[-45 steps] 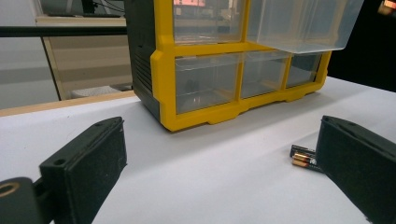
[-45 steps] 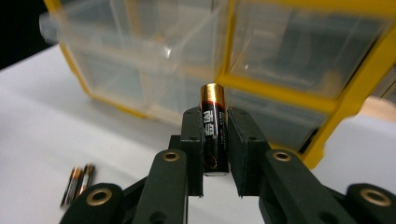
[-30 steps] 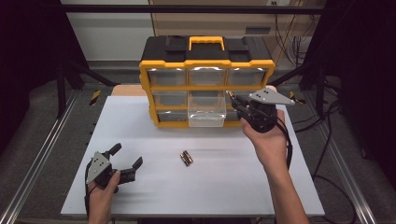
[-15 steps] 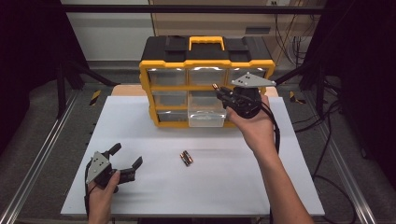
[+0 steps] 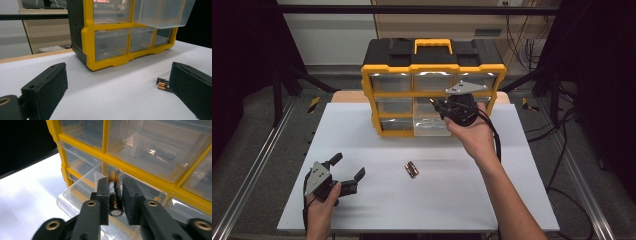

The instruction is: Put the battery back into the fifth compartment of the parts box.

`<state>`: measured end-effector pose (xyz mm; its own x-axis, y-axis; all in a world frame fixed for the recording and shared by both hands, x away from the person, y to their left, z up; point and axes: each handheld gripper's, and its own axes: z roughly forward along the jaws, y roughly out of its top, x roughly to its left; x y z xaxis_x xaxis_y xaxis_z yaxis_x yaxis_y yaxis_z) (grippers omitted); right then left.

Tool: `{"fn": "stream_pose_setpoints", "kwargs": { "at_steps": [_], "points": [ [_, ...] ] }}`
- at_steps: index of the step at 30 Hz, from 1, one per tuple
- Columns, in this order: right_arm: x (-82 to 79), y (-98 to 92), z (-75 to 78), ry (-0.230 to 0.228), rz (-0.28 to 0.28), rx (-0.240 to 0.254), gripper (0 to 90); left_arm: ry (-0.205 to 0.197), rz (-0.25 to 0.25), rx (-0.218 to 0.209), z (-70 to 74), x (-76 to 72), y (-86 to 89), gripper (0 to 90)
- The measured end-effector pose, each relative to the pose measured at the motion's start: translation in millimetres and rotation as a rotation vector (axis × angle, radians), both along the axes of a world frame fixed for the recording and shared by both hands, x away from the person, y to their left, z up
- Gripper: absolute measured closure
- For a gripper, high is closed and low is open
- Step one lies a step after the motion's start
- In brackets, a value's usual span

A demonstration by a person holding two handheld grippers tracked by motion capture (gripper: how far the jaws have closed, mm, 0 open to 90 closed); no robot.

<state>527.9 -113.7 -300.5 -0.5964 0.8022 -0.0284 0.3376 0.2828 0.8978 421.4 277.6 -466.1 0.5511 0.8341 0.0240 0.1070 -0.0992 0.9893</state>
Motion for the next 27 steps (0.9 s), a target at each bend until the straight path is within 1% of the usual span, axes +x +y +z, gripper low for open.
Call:
{"fn": "stream_pose_setpoints", "kwargs": {
  "at_steps": [2, 4, 5, 7, 8, 9, 10, 12, 14, 15, 16, 17, 18, 19, 20, 21, 22, 23, 24, 26, 27],
  "points": [
    [1.3, 0.0, -0.2, -0.008, 0.004, 0.015, 58.7, 0.002, 0.004, 0.001, 1.2, -0.4, 1.2, 2.0],
    [0.1, -0.4, 2.5, -0.032, 0.001, 0.033, 52.6, 0.002, 0.008, 0.005, 2.6, -1.2, 2.1, 2.0],
    [-0.5, -0.6, 4.4, -0.037, 0.002, 0.040, 49.4, 0.003, 0.007, 0.004, 2.9, -1.6, 2.5, 2.0],
    [-1.1, -1.7, 8.6, -0.060, -0.013, 0.041, 43.8, 0.011, 0.003, -0.001, 3.0, -2.5, 3.3, 2.0],
    [-1.0, -2.6, 10.6, -0.062, -0.020, 0.042, 40.5, 0.012, 0.003, 0.002, 3.5, -2.7, 3.8, 2.0],
    [-0.6, -4.0, 12.6, -0.063, -0.025, 0.044, 37.4, 0.013, 0.003, -0.004, 3.7, -3.0, 3.8, 2.0],
    [-0.3, -5.3, 14.0, -0.068, -0.031, 0.047, 35.9, 0.014, 0.002, -0.002, 3.7, -3.4, 4.4, 2.0],
    [0.3, -7.1, 15.3, -0.077, -0.035, 0.058, 30.8, 0.016, 0.008, 0.012, 3.5, -4.6, 5.9, 2.1],
    [1.1, -7.7, 15.6, -0.070, -0.042, 0.056, 25.6, 0.018, 0.009, -0.002, 4.6, -5.6, 7.4, 2.2],
    [0.2, -7.7, 16.1, -0.069, -0.045, 0.053, 23.3, 0.014, 0.006, 0.000, 5.6, -6.6, 7.5, 2.2],
    [-1.5, -7.6, 16.5, -0.074, -0.049, 0.049, 20.3, 0.009, 0.006, 0.017, 6.6, -7.2, 7.5, 2.1],
    [-3.9, -8.4, 17.3, -0.075, -0.056, 0.045, 17.9, 0.007, 0.013, 0.025, 6.9, -7.4, 7.1, 2.1],
    [-6.6, -10.0, 18.1, -0.077, -0.065, 0.049, 17.0, 0.002, 0.010, 0.025, 6.4, -7.1, 6.3, 2.3],
    [-9.1, -11.7, 18.0, -0.075, -0.077, 0.058, 15.2, 0.001, 0.000, 0.042, 5.1, -6.7, 5.0, 2.1],
    [-11.1, -13.2, 17.5, -0.064, -0.089, 0.066, 13.1, 0.004, 0.002, 0.072, 3.4, -6.6, 3.2, 1.9],
    [-13.1, -14.7, 15.9, -0.055, -0.093, 0.073, 12.1, 0.005, 0.008, 0.093, 2.0, -6.6, 1.8, 2.0],
    [-15.4, -15.4, 13.3, -0.049, -0.099, 0.077, 11.4, 0.005, 0.008, 0.091, 1.7, -6.8, 0.4, 2.1],
    [-17.9, -15.6, 9.8, -0.055, -0.102, 0.074, 11.1, 0.006, -0.001, 0.084, 2.1, -7.1, -1.1, 2.1],
    [-20.6, -15.8, 5.5, -0.063, -0.097, 0.069, 10.9, 0.004, -0.008, 0.091, 2.7, -7.8, -3.0, 2.0],
    [-25.6, -16.8, -3.6, -0.076, -0.085, 0.053, 10.3, -0.001, -0.007, 0.119, 1.3, -10.3, -5.5, 2.0],
    [-28.6, -17.6, -8.4, -0.074, -0.088, 0.057, 10.3, -0.002, -0.006, 0.120, -1.0, -11.3, -5.9, 2.0]
  ]
}}
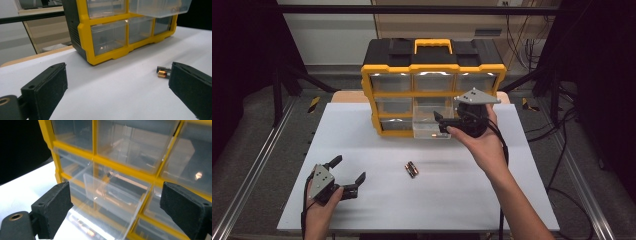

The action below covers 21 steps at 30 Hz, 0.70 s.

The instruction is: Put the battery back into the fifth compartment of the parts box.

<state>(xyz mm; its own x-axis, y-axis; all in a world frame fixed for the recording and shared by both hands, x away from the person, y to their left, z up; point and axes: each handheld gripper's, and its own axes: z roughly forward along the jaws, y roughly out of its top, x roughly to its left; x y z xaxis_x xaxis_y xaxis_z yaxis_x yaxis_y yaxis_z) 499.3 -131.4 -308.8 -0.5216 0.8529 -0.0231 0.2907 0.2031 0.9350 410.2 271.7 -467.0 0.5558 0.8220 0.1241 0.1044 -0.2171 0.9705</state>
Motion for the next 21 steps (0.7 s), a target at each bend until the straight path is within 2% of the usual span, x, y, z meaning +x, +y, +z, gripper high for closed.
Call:
{"fn": "stream_pose_setpoints", "kwargs": {
  "at_steps": [3, 5, 10, 16, 21],
  "points": [
    [-12.4, -2.6, -12.2, 0.011, -0.016, 0.011, 9.4, 0.019, -0.009, 0.009, -4.9, 0.4, 0.4, 2.0],
    [-21.9, -3.9, -20.8, 0.015, -0.023, 0.005, 7.9, 0.013, -0.007, -0.040, -4.1, 1.7, 1.4, 2.2],
    [-38.8, -11.3, -37.8, 0.023, -0.056, 0.014, 7.3, 0.006, 0.014, -0.059, -2.9, -0.5, 8.3, 2.2],
    [-41.1, -6.0, -57.1, 0.088, -0.039, 0.002, 5.9, -0.001, 0.040, -0.113, 0.4, -5.6, 18.3, 2.1],
    [-40.9, 5.4, -74.2, 0.123, -0.037, -0.003, 6.5, -0.008, 0.047, -0.126, 2.6, -9.8, 22.7, 2.0]
  ]
}}
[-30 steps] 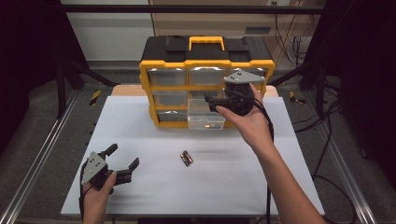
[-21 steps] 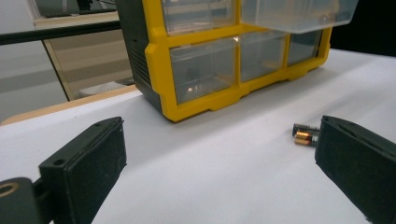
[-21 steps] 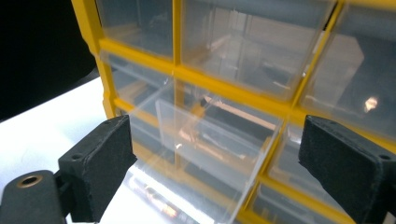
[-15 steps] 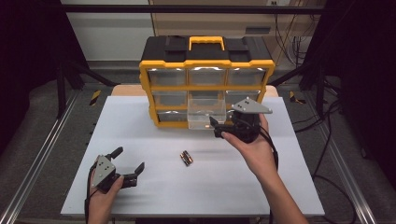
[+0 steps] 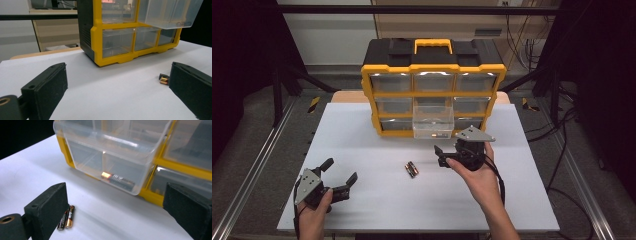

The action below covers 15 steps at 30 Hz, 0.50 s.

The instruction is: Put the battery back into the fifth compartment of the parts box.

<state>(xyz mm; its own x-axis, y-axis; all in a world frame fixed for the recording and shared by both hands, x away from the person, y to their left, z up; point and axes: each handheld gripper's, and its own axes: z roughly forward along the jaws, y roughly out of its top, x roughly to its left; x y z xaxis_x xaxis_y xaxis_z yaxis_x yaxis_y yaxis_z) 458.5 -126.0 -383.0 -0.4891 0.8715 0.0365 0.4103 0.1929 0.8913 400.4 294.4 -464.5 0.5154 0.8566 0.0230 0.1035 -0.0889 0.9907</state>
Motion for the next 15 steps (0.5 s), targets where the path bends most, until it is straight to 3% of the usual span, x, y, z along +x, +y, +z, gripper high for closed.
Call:
{"fn": "stream_pose_setpoints", "kwargs": {
  "at_steps": [5, 12, 15],
  "points": [
    [1.1, 9.1, -16.3, 0.049, -0.020, -0.014, 8.2, 0.001, -0.006, 0.004, 0.3, -1.5, 2.2, 1.9],
    [3.0, 25.7, -41.4, 0.140, -0.016, -0.056, 11.4, 0.005, -0.030, -0.045, 0.7, -2.7, 3.0, 1.9],
    [6.3, 32.4, -49.5, 0.174, -0.001, -0.062, 12.7, 0.010, -0.042, -0.046, -0.4, -3.1, -0.2, 1.8]
  ]
}}
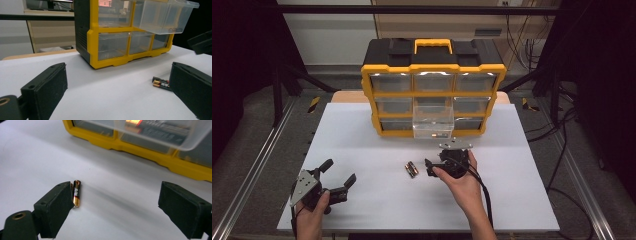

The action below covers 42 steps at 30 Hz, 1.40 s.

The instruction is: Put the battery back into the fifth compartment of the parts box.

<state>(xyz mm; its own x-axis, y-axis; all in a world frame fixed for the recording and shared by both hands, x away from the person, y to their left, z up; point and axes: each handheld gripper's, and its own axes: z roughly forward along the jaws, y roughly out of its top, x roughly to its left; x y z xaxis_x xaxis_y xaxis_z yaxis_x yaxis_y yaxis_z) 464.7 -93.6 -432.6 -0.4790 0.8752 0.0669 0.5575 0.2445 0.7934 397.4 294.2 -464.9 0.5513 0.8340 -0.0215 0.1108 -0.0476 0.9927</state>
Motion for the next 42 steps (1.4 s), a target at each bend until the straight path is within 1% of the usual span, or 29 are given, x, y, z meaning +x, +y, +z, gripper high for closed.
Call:
{"fn": "stream_pose_setpoints", "kwargs": {
  "at_steps": [2, 4, 6, 8, 9, 10, 12, 13, 17, 18, 20, 21, 24, 28, 30, 33, 37, 39, 42],
  "points": [
    [1.4, 4.4, -3.6, 0.009, 0.021, -0.007, 13.4, 0.000, -0.009, 0.017, 0.1, -1.0, -2.6, 1.8],
    [1.8, 8.2, -6.3, 0.014, 0.034, -0.025, 15.5, -0.004, -0.015, 0.017, 1.5, -1.6, -4.7, 1.7],
    [2.4, 10.9, -8.9, 0.021, 0.053, -0.034, 17.1, 0.003, -0.009, 0.020, 0.9, -0.8, -6.3, 1.7],
    [2.9, 14.5, -12.1, 0.031, 0.067, -0.041, 19.1, 0.015, -0.007, 0.040, -0.6, 0.1, -8.4, 1.7],
    [2.5, 16.2, -13.8, 0.026, 0.079, -0.049, 19.9, 0.014, -0.005, 0.056, -0.6, 0.5, -9.6, 1.8],
    [2.2, 17.8, -15.4, 0.023, 0.088, -0.058, 20.7, 0.013, -0.001, 0.064, -0.2, 0.7, -10.7, 1.8],
    [1.0, 20.7, -17.7, 0.034, 0.111, -0.041, 21.9, 0.011, 0.004, 0.062, 0.2, 0.7, -12.0, 1.8],
    [0.6, 21.8, -18.6, 0.035, 0.116, -0.039, 23.1, 0.007, 0.008, 0.068, 0.3, 0.3, -12.4, 1.8],
    [0.0, 26.0, -17.8, 0.032, 0.137, -0.045, 27.4, 0.007, 0.002, 0.109, -1.8, -2.4, -13.7, 1.7],
    [0.1, 26.5, -16.8, 0.030, 0.135, -0.044, 29.2, 0.007, 0.003, 0.108, -2.2, -3.5, -13.6, 1.7],
    [-0.2, 26.4, -14.2, 0.023, 0.132, -0.039, 32.3, 0.010, -0.001, 0.090, -2.8, -5.1, -13.1, 1.7],
    [-0.5, 26.5, -13.0, 0.023, 0.128, -0.034, 34.0, 0.010, 0.000, 0.087, -2.9, -5.8, -13.1, 1.7],
    [-1.0, 27.3, -11.7, 0.032, 0.123, -0.034, 37.2, 0.006, 0.003, 0.091, -2.6, -6.9, -14.3, 1.7],
    [0.9, 31.7, -11.6, 0.039, 0.129, -0.028, 41.2, 0.005, -0.004, 0.102, -3.1, -6.9, -16.2, 1.7],
    [2.1, 34.8, -11.4, 0.039, 0.133, -0.025, 44.4, 0.006, -0.006, 0.100, -3.5, -6.4, -16.2, 1.7],
    [3.7, 38.6, -11.1, 0.052, 0.140, -0.020, 48.9, 0.009, -0.005, 0.096, -4.1, -5.3, -14.9, 1.7],
    [5.9, 44.0, -14.0, 0.069, 0.153, -0.020, 55.1, 0.007, -0.001, 0.087, -3.8, -4.8, -13.3, 1.7],
    [7.3, 47.2, -16.6, 0.066, 0.155, -0.029, 57.5, 0.005, -0.002, 0.084, -3.3, -5.0, -13.0, 1.7],
    [9.4, 51.0, -21.7, 0.087, 0.150, -0.035, 62.7, 0.004, -0.004, 0.081, -2.9, -5.3, -13.5, 1.7]
  ]
}}
